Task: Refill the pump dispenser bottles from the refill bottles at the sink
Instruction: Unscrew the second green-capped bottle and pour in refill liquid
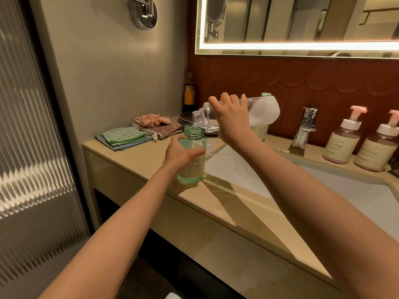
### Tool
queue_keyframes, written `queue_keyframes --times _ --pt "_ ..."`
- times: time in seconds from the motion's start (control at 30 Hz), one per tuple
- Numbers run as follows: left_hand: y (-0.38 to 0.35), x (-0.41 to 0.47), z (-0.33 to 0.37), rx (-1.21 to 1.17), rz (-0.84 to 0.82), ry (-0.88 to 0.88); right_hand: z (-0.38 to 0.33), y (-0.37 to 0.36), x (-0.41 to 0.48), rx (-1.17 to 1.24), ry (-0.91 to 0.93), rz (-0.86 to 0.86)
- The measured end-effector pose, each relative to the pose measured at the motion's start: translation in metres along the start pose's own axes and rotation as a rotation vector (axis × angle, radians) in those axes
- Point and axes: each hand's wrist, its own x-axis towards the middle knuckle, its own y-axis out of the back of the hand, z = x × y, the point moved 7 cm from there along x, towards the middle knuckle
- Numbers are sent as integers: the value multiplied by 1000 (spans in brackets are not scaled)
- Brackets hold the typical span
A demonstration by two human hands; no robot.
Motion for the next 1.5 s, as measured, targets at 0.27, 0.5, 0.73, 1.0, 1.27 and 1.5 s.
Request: queue_keyframes --times 0.27,0.5,0.73,1.0,1.27,1.5 --pt "0 0 -1 3 3 5 0 0 0 -7 5 -1" --pt "0 -1 -1 0 2 11 0 0 1 -16 11 -2" --pt "1 -1 0 -4 2 13 -1 0 1 -12 11 -1" --pt "0 -1 -1 -25 0 11 -1 1 0 -10 18 6" --pt "0 0 -1 -12 -1 10 -1 1 2 -14 21 0" --pt "0 -1 0 -1 -2 8 -1 0 2 -23 24 7"
